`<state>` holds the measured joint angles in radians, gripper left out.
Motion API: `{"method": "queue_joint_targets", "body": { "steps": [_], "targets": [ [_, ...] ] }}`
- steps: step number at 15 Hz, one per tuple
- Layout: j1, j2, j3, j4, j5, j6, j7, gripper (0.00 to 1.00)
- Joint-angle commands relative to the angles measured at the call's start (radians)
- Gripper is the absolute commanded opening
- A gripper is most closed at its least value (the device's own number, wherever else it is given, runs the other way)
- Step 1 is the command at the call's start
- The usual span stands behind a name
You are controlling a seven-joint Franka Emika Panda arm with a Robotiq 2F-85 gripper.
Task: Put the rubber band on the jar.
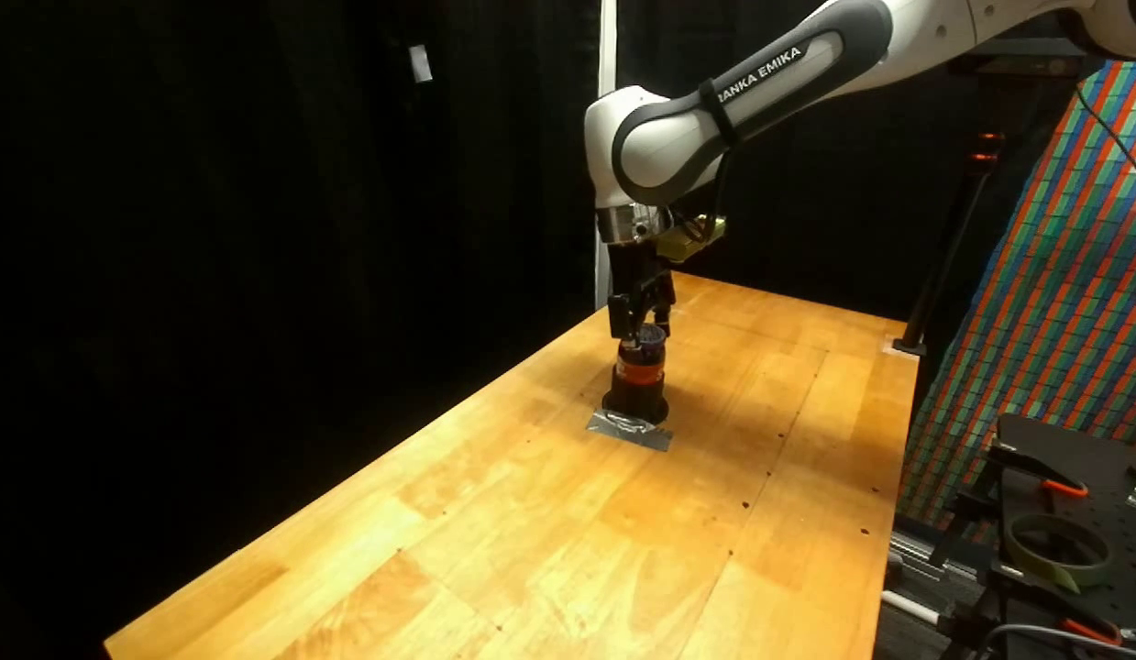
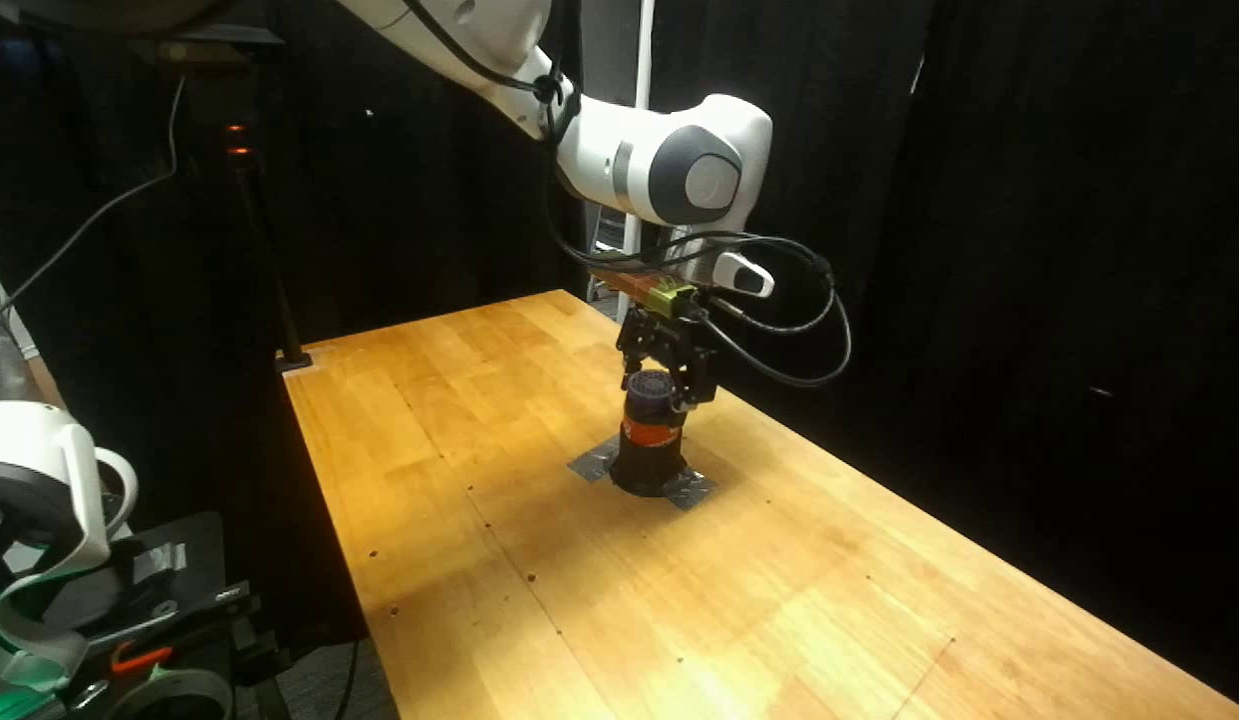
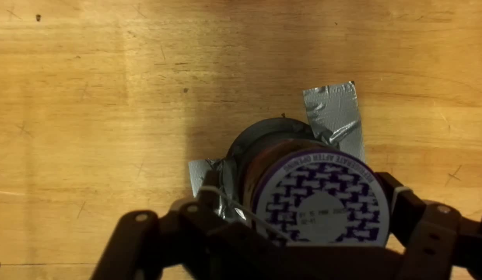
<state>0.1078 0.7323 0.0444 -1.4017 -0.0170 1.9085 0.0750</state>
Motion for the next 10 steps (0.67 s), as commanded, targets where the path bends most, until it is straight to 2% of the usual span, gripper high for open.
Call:
{"method": "queue_joint_targets", "body": {
  "steps": [1, 10],
  "targets": [
    [-0.030, -0.010, 0.017, -0.001, 0.031, -0.067, -0.063, 1.00],
    [-0.081, -0.020, 0.035, -0.001, 0.092, -0.153, -0.180, 1.00]
  ]
}}
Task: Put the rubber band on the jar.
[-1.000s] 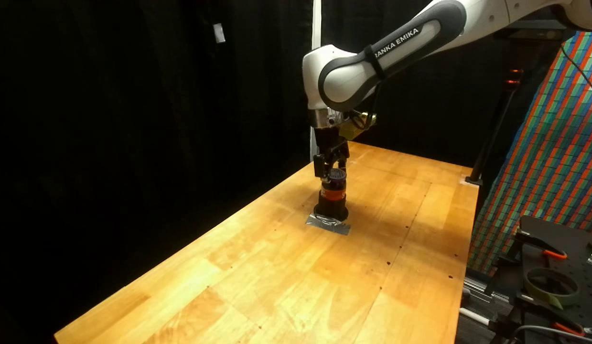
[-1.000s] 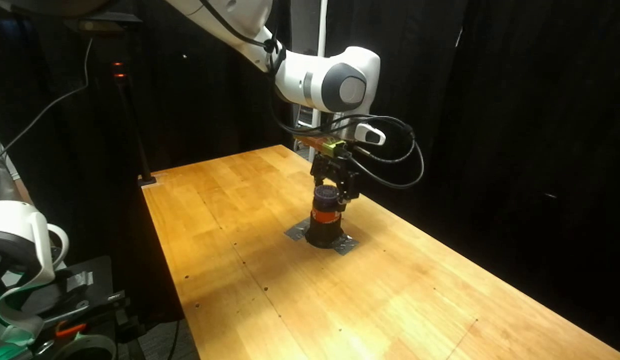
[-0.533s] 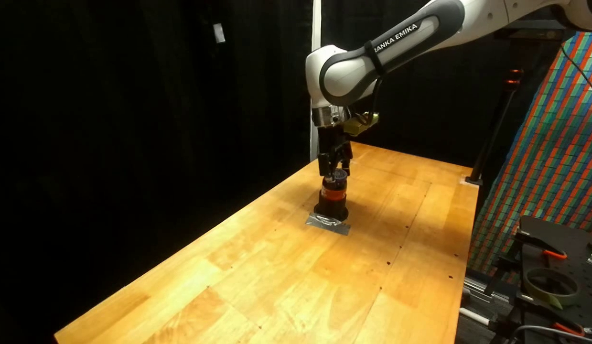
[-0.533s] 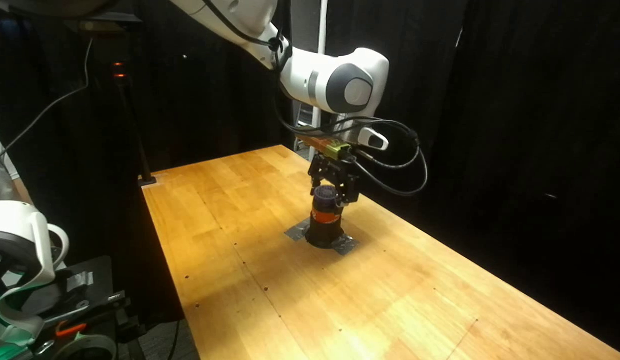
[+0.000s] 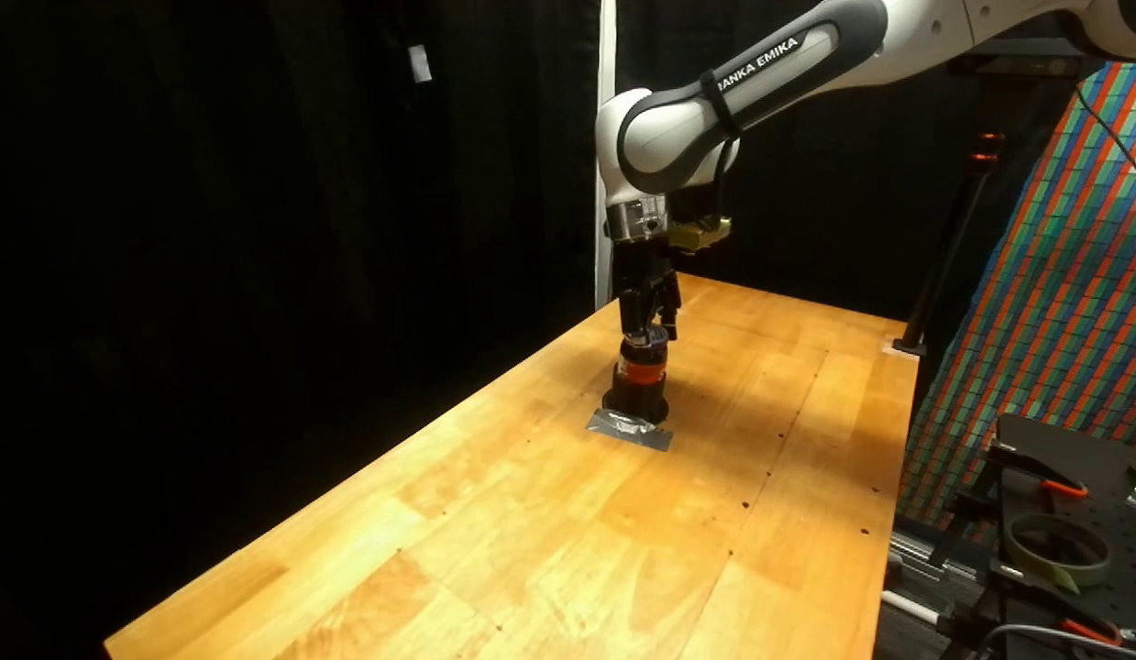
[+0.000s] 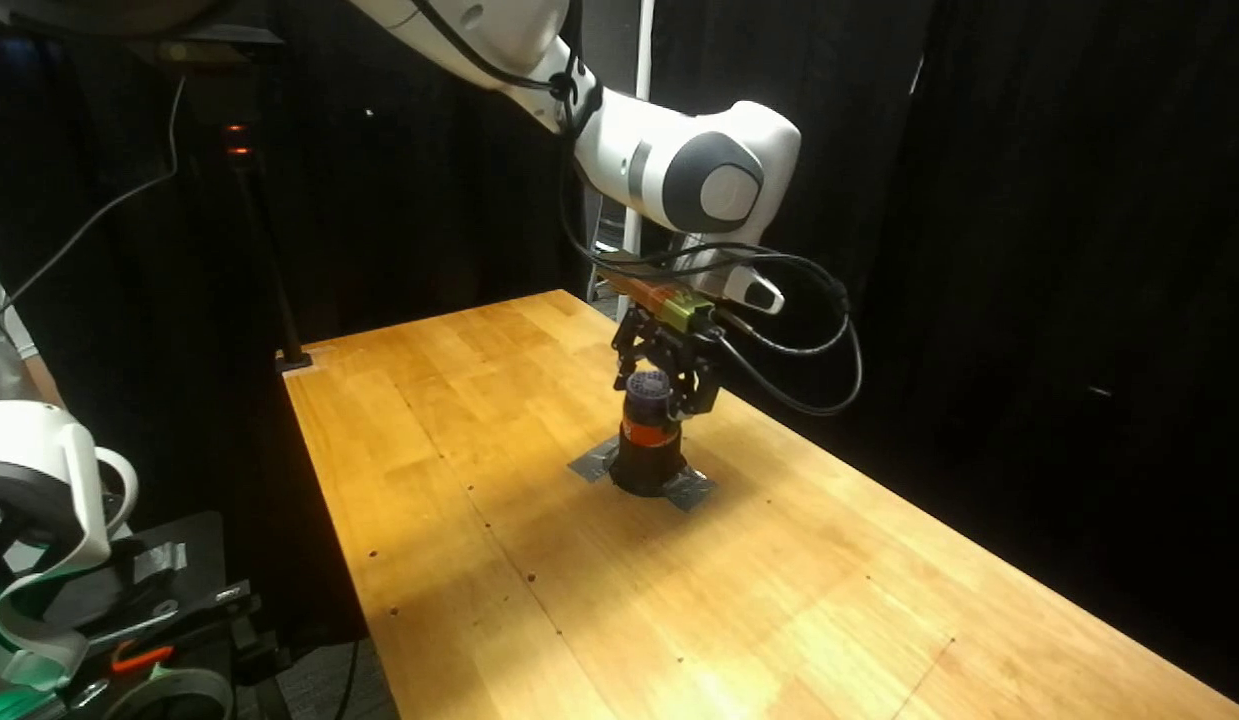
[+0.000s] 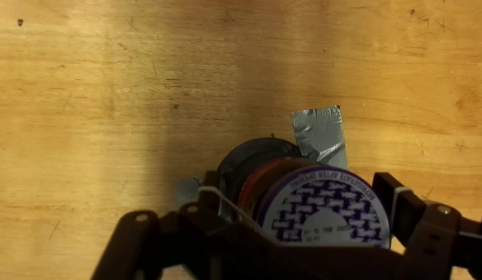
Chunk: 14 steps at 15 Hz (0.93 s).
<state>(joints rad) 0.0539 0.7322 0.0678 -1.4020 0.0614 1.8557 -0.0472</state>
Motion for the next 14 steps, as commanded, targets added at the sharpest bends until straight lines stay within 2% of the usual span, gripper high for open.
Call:
{"method": "queue_joint_targets", "body": {
  "steps": [1, 7, 14],
  "targets": [
    [-0.029, -0.019, 0.012, 0.003, 0.015, -0.114, -0.062, 1.00],
    [-0.036, -0.009, 0.014, 0.036, 0.017, -0.212, -0.096, 1.00],
    [-0.052, -0.031, 0.019, 0.010, 0.060, -0.118, -0.089, 1.00]
  ]
}}
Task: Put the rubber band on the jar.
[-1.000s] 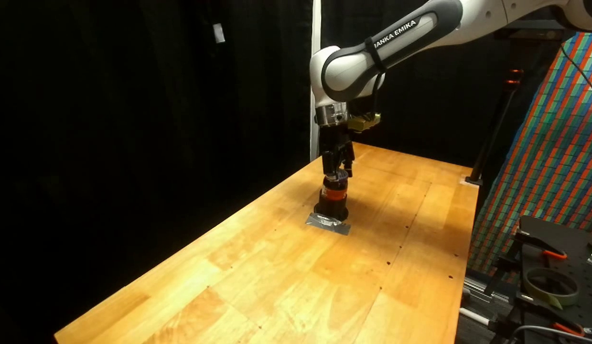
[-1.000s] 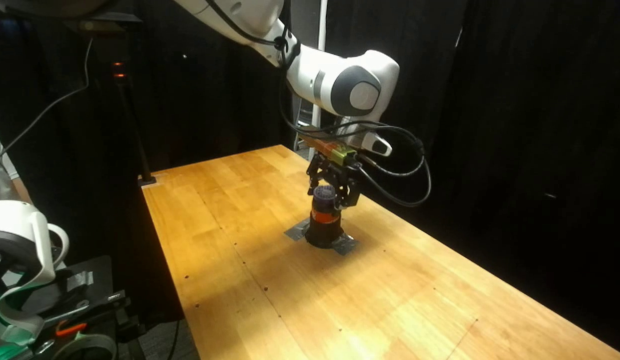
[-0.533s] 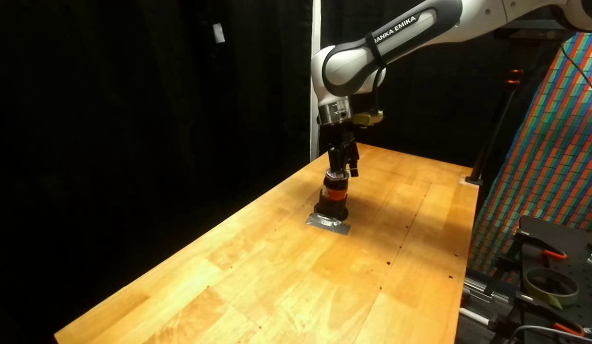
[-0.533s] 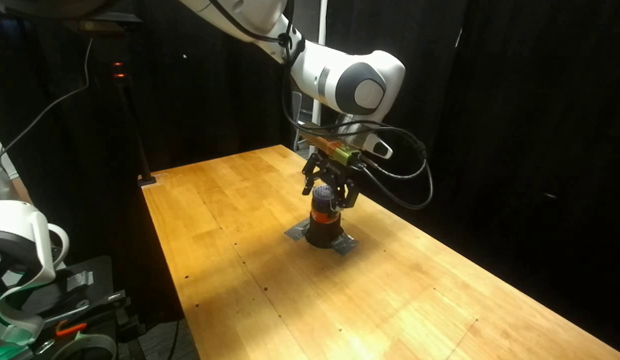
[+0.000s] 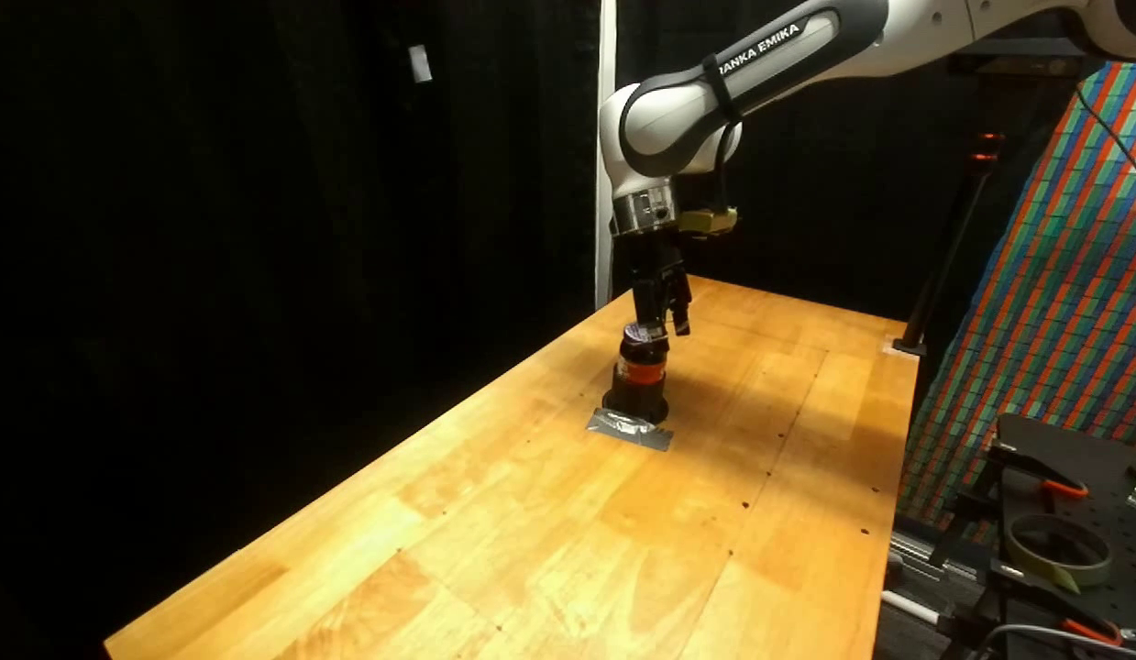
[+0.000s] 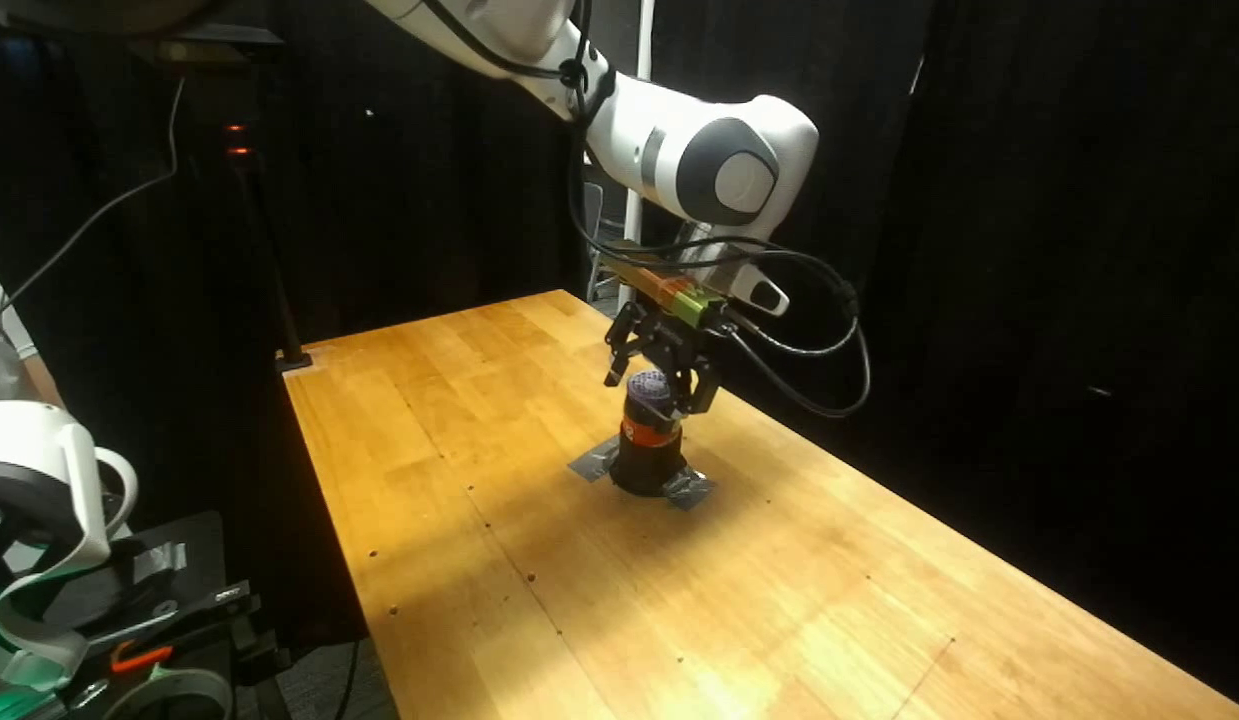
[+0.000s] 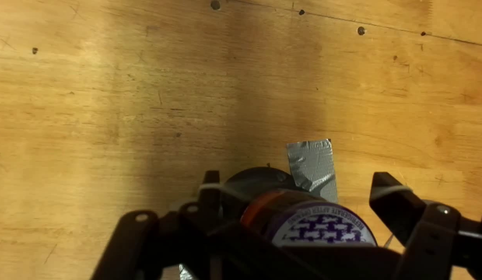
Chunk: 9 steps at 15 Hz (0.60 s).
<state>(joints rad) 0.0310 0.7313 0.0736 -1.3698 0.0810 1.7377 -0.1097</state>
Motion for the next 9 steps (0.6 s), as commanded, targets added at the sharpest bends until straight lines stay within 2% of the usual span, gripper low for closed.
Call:
{"method": "queue_joint_targets", "body": {
  "steps": [1, 5, 9],
  "targets": [
    [-0.033, -0.036, 0.014, -0.027, 0.054, 0.013, -0.027, 1.00],
    [-0.044, -0.048, 0.013, -0.050, 0.083, 0.041, -0.036, 1.00],
    [-0.020, -0.072, 0.001, -0.135, 0.054, 0.092, -0.025, 1.00]
  ]
}}
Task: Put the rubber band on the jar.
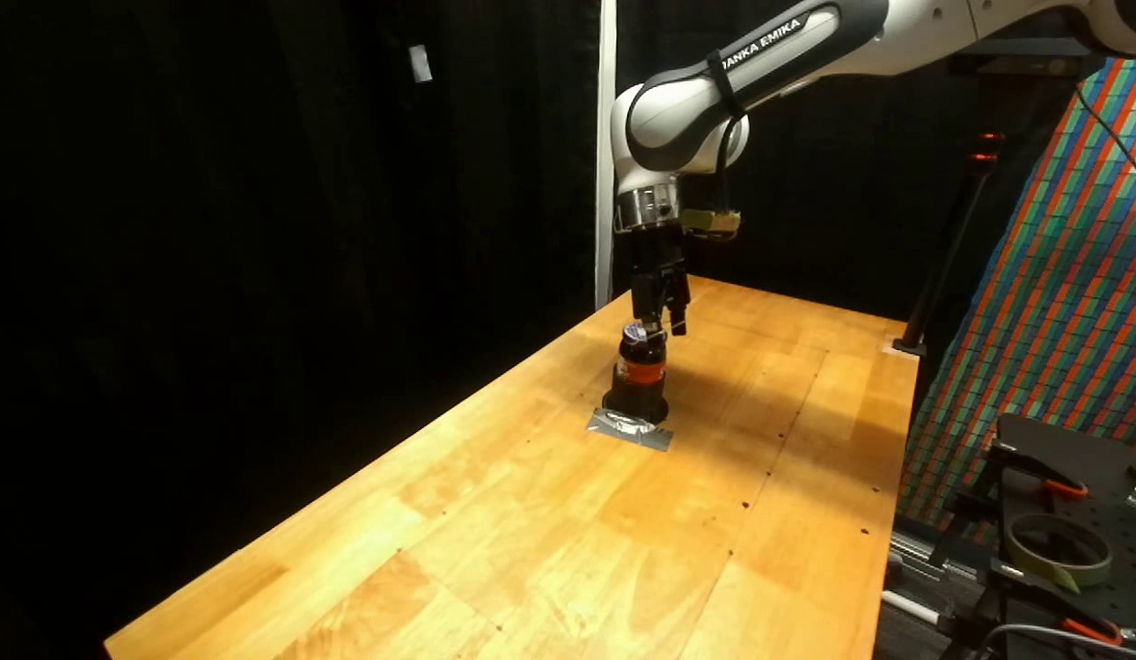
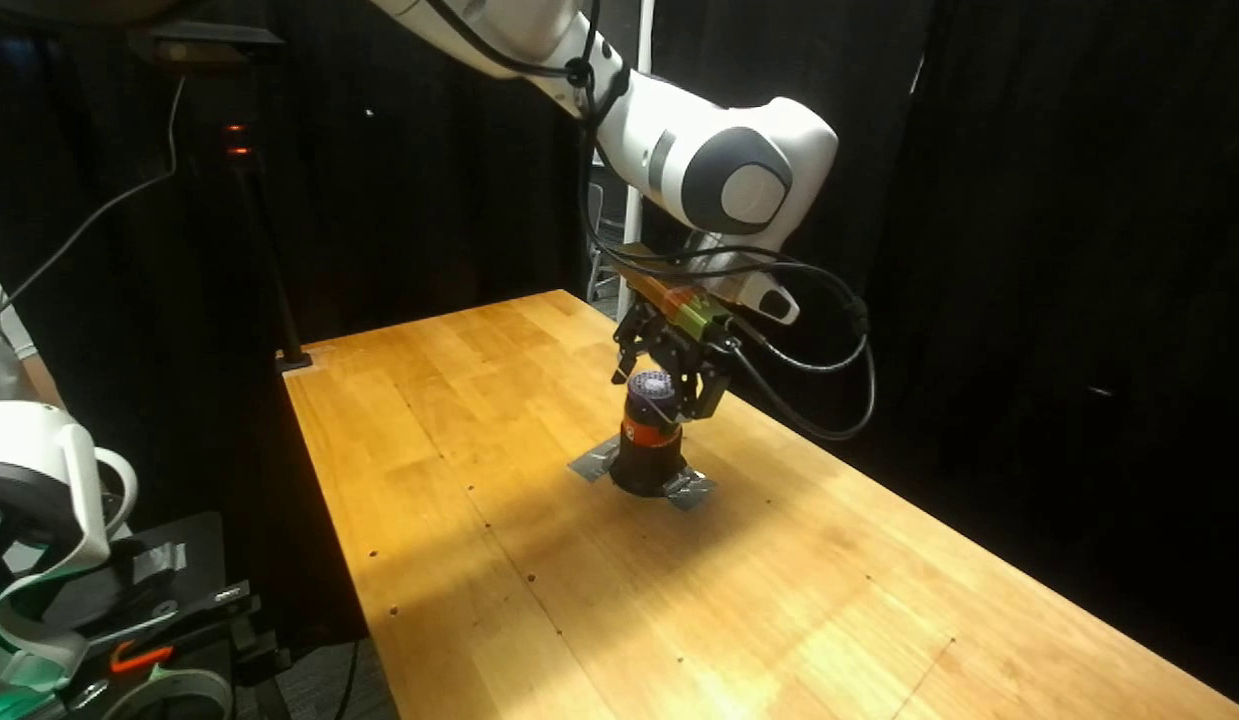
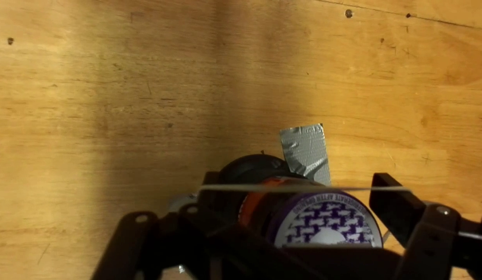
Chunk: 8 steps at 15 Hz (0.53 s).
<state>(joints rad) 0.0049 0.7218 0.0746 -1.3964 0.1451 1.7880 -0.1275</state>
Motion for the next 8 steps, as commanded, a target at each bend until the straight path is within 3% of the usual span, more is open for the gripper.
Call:
{"method": "queue_joint_targets", "body": {
  "steps": [1, 4, 5, 6, 8],
  "targets": [
    [0.013, -0.072, -0.001, -0.136, -0.019, 0.053, -0.004, 1.00],
    [0.048, -0.122, -0.009, -0.249, -0.068, 0.132, 0.017, 1.00],
    [0.059, -0.146, -0.010, -0.292, -0.082, 0.173, 0.027, 0.75],
    [0.070, -0.168, -0.012, -0.332, -0.104, 0.211, 0.035, 0.74],
    [0.086, -0.218, -0.014, -0.417, -0.139, 0.300, 0.057, 0.58]
  ]
}}
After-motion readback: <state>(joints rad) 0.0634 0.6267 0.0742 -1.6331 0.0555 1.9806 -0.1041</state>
